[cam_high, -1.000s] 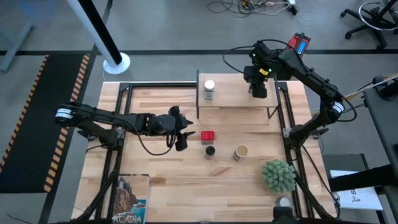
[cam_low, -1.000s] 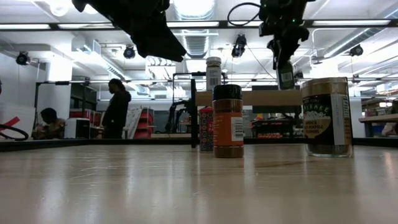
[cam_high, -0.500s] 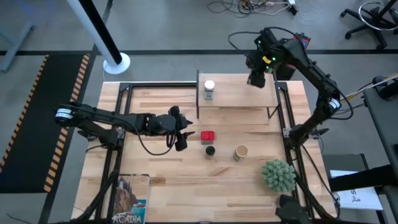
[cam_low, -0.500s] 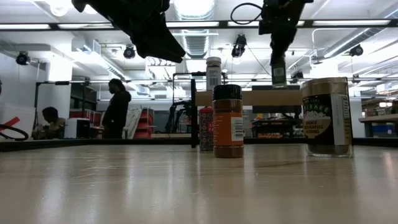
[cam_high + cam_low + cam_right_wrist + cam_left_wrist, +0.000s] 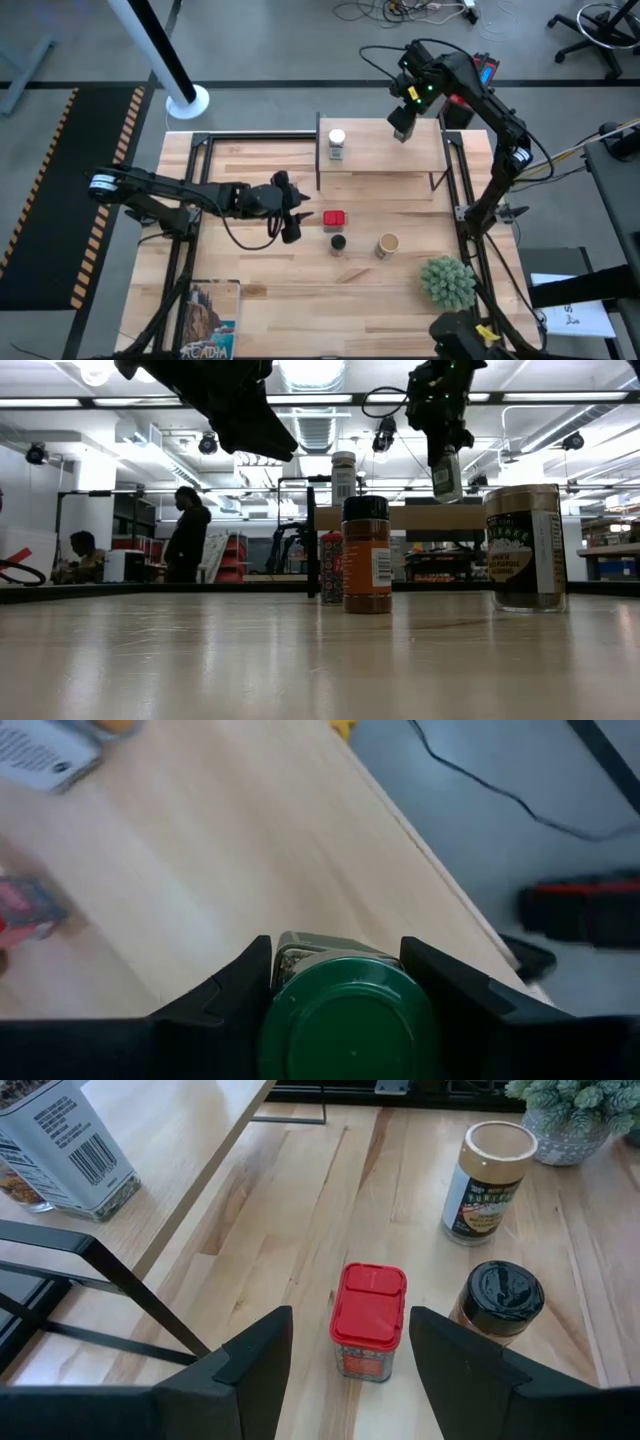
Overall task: Shelf spices
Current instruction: Put the green seasoning bottle on the shelf
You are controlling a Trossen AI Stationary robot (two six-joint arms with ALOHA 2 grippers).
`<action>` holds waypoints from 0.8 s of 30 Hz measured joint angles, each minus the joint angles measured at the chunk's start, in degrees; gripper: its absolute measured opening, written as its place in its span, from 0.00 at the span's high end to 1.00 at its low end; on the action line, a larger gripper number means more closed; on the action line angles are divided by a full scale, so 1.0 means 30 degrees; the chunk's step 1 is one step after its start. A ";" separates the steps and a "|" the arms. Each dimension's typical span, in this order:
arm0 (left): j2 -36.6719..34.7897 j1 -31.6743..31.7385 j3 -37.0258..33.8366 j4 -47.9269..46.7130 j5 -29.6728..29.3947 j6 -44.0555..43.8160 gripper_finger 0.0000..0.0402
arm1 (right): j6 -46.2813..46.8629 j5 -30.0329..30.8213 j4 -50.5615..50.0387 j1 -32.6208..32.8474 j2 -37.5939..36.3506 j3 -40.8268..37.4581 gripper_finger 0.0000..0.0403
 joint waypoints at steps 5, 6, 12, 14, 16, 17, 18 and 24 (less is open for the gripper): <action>-0.0007 -0.0018 -0.0007 -0.0025 0.0007 -0.0066 0.52 | 0.1740 0.1497 -0.0312 -0.0029 0.0390 -0.0093 0.55; 0.0000 -0.0018 -0.0007 -0.0025 0.0000 -0.0066 0.52 | 0.1977 0.1884 -0.0342 -0.0029 0.0401 -0.0162 0.55; -0.0007 -0.0018 -0.0007 -0.0018 0.0000 -0.0073 0.52 | 0.3623 0.2685 -0.0054 -0.0029 0.0401 -0.0217 0.55; -0.0003 -0.0018 -0.0007 0.0001 0.0003 -0.0159 0.52 | 0.4608 0.2687 0.0084 -0.0029 0.0401 -0.0209 0.55; -0.0003 -0.0018 -0.0007 0.0052 0.0000 -0.0378 0.52 | 0.5487 0.2687 0.0076 -0.0029 0.0398 -0.0297 0.54; -0.0002 -0.0018 -0.0007 0.0095 0.0002 -0.0520 0.52 | 0.5847 0.2685 0.0069 -0.0029 0.0394 -0.0361 0.54; -0.0007 -0.0018 -0.0007 0.0116 0.0000 -0.0626 0.52 | 0.6132 0.2685 0.0076 -0.0029 0.0394 -0.0429 0.54; 0.0000 -0.0004 -0.0015 0.2457 -0.0132 -0.0282 0.52 | 0.7812 0.2685 0.0231 -0.0066 0.0541 -0.0581 0.55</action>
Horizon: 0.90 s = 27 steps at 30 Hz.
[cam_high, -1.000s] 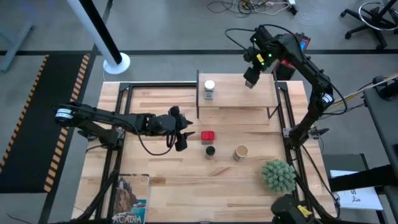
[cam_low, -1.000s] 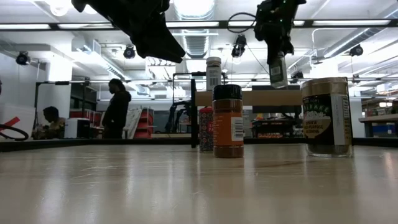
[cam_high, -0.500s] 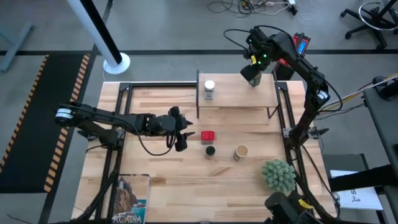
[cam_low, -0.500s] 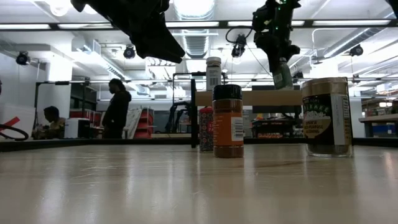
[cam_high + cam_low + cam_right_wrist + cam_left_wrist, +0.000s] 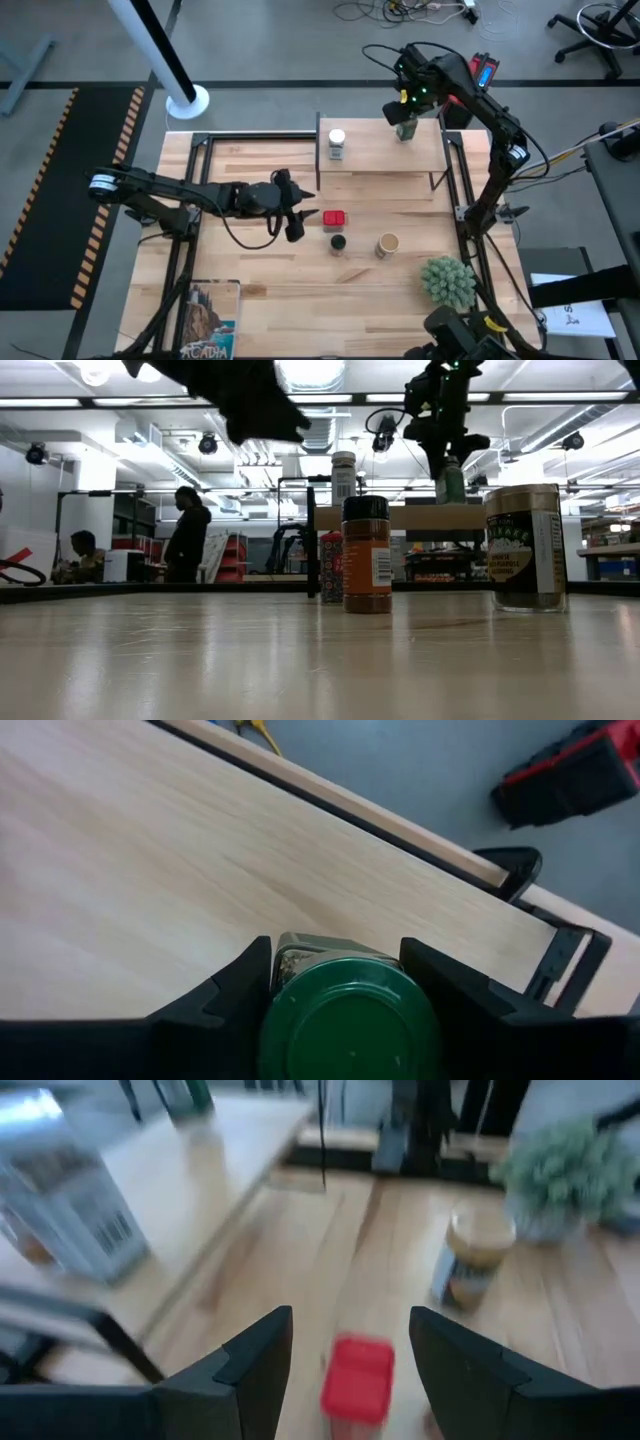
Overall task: Shelf spices
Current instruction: Put the green seasoning bottle on the shelf
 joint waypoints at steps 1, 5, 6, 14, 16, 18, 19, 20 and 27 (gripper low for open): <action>0.0000 0.0000 0.0000 0.0628 -0.0193 0.0179 0.52 | 0.0173 0.0000 0.0027 -0.0033 0.0066 0.0000 0.55; 0.0000 0.0022 0.0000 0.2140 -0.0399 0.0691 0.52 | 0.1104 0.0007 -0.0003 -0.0087 0.0325 0.0058 0.54; 0.0000 0.0022 0.0000 0.2361 -0.0400 0.0754 0.52 | 0.1294 0.0010 -0.0052 -0.0087 0.0353 0.0058 0.53; 0.0000 0.0036 0.0000 0.3014 -0.2181 0.3478 0.52 | 0.3712 0.1172 0.0025 -0.0072 0.0699 0.0058 0.55; 0.0000 0.0088 0.0000 0.3011 -0.2519 0.4067 0.52 | 0.4237 0.1780 0.0035 -0.0072 0.0705 0.0058 0.53; 0.0000 0.0173 0.0000 0.3076 -0.2573 0.4379 0.52 | 0.4757 0.2157 0.0063 -0.0045 0.0705 0.0038 0.53; 0.0000 0.0226 0.0000 0.3151 -0.2571 0.4581 0.52 | 0.5041 0.2227 0.0057 -0.0036 0.0717 0.0036 0.53; 0.0000 0.0246 0.0000 0.3168 -0.2571 0.4811 0.52 | 0.5264 0.2201 0.0057 -0.0034 0.0730 0.0029 0.53; 0.0000 0.0277 0.0000 0.3293 -0.2544 0.5990 0.52 | 0.5488 0.3344 0.0057 0.0459 0.0734 0.0015 0.52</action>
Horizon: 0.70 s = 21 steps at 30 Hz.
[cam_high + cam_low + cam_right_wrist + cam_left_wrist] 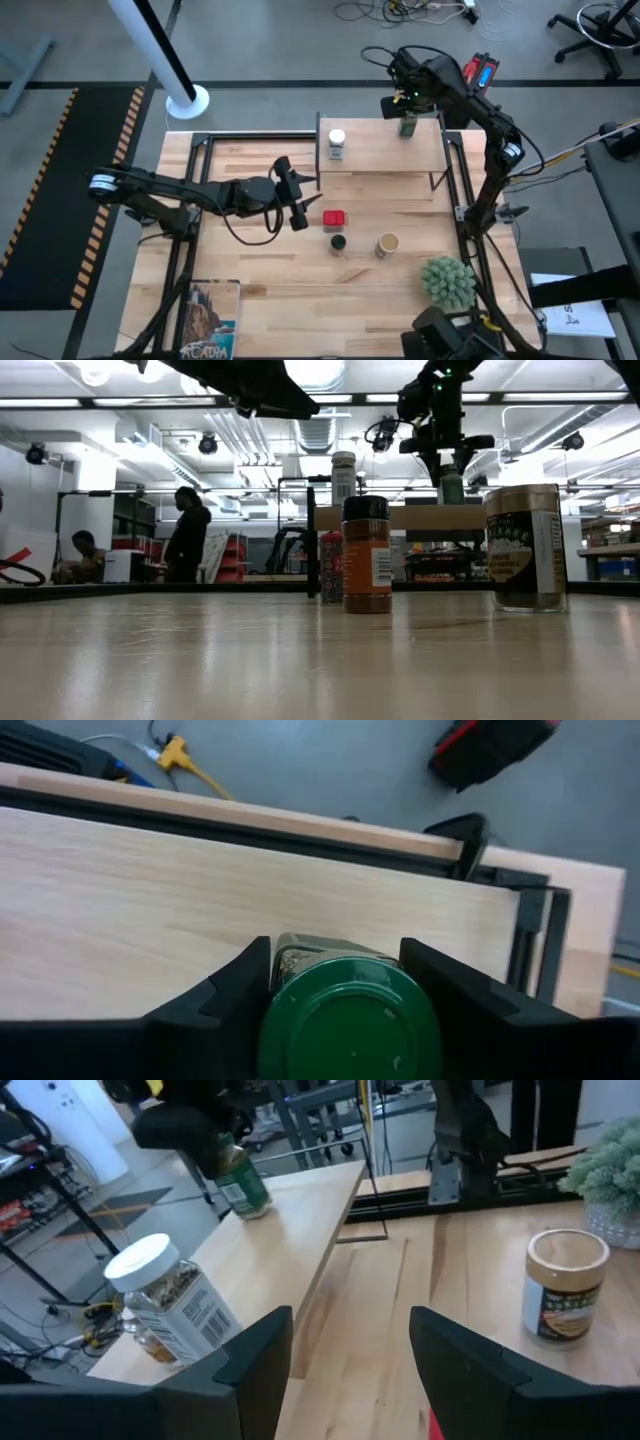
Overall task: Shelf spices
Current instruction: Put the green seasoning bottle on the shelf
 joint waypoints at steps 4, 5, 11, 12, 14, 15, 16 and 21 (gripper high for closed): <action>0.0000 0.0000 0.0000 -0.0405 0.0323 0.0033 0.52 | -0.0015 0.0315 -0.0004 0.0120 -0.0007 0.0000 0.46; 0.0000 0.0000 0.0000 -0.0541 0.0323 0.0033 0.52 | -0.0015 0.0346 -0.0062 0.0161 -0.0007 0.0000 0.44; 0.0007 0.0046 -0.0447 -0.0706 0.0342 0.0039 0.52 | -0.0044 0.0299 -0.0109 0.0496 -0.0022 0.0000 0.37; 0.0007 0.0051 -0.0506 -0.0643 0.0343 0.0039 0.52 | -0.0078 0.0299 -0.0095 0.0489 -0.0022 0.0000 0.36; 0.0007 0.0051 -0.0594 -0.0510 0.0342 0.0038 0.52 | -0.0337 0.0306 -0.0067 0.0481 -0.0066 -0.0005 0.34; 0.0007 0.0051 -0.0621 -0.0509 0.0344 0.0037 0.52 | -0.0515 0.0316 -0.0031 0.0476 -0.0127 -0.0015 0.33; 0.0007 0.0058 -0.0641 -0.0537 0.0344 0.0033 0.52 | -0.0843 0.0332 0.0000 0.0474 -0.0186 0.0004 0.32; 0.0007 0.0058 -0.0679 -0.0536 0.0352 0.0033 0.52 | -0.2910 0.0392 0.0029 0.0474 -0.0487 0.0583 0.29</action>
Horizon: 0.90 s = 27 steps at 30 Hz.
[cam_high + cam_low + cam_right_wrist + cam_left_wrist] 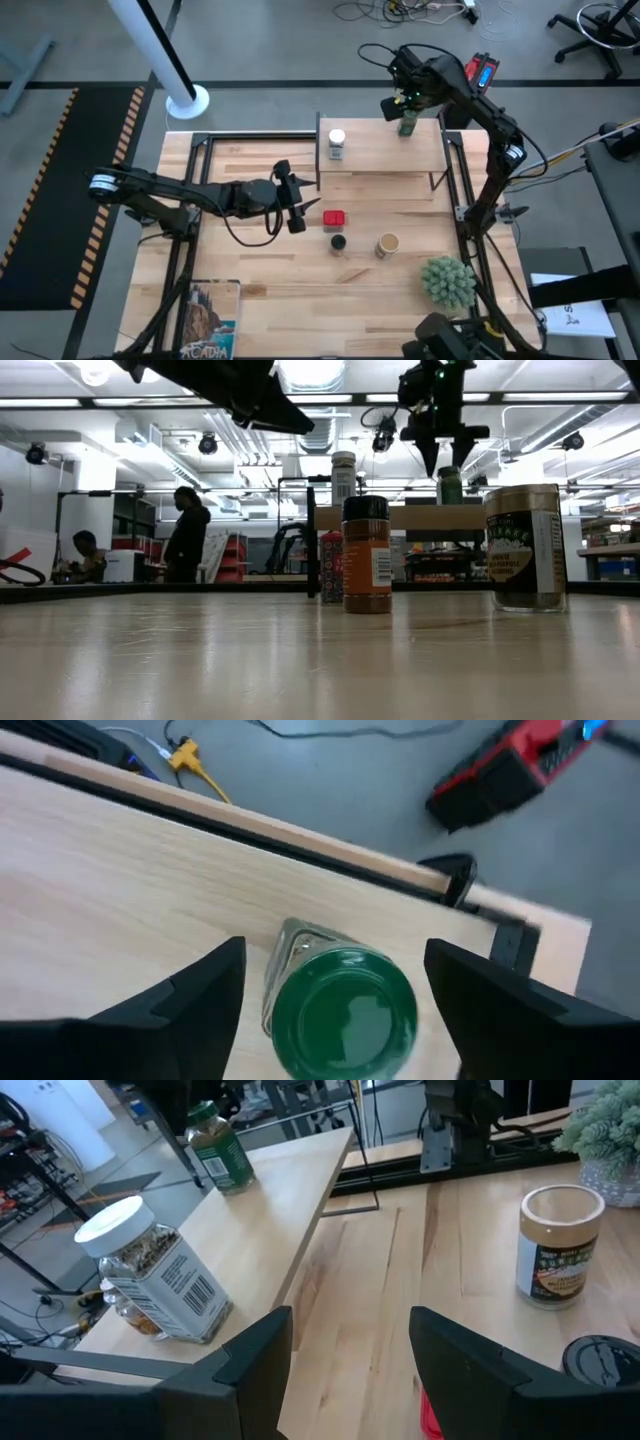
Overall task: Shelf spices
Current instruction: Put the green seasoning bottle on the shelf
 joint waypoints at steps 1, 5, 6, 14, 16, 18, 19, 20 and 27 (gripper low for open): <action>0.0000 0.0004 -0.0026 -0.0001 0.0000 0.0000 0.52 | -0.0678 0.0136 -0.0007 0.0006 -0.0091 0.0129 0.29; 0.0000 0.0007 -0.0064 -0.0015 0.0001 0.0000 0.52 | -0.4032 0.0270 0.0030 0.0000 -0.0609 0.0649 0.28; 0.0000 0.0007 -0.0072 -0.0023 0.0000 0.0000 0.52 | -0.5096 0.0271 0.0023 0.0000 -0.0725 0.0727 0.28; 0.0000 0.0007 -0.0079 -0.0030 0.0000 0.0000 0.52 | -1.2632 -0.2479 0.0026 0.0007 -0.1414 0.0797 0.31; 0.0000 0.0007 -0.0079 -0.0037 0.0000 0.0000 0.52 | -1.3608 -0.2547 0.0036 0.0000 -0.1352 0.0780 0.32; 0.0000 0.0007 -0.0079 -0.0059 0.0000 0.0000 0.52 | -1.4309 -0.2685 0.0019 -0.0055 -0.1215 0.0776 0.33; 0.0000 0.0007 -0.0079 -0.0084 0.0000 0.0000 0.52 | -1.4543 -0.2783 -0.0060 -0.0112 -0.1109 0.0769 0.33; 0.0000 0.0005 -0.0079 -0.0088 0.0005 0.0010 0.52 | -1.4815 -0.2921 -0.0183 -0.0185 -0.0997 0.0755 0.33; 0.0000 0.0007 -0.0101 -0.0082 0.0678 0.0212 0.52 | -1.6326 -0.3197 -0.0596 -0.0428 -0.0393 0.0646 0.31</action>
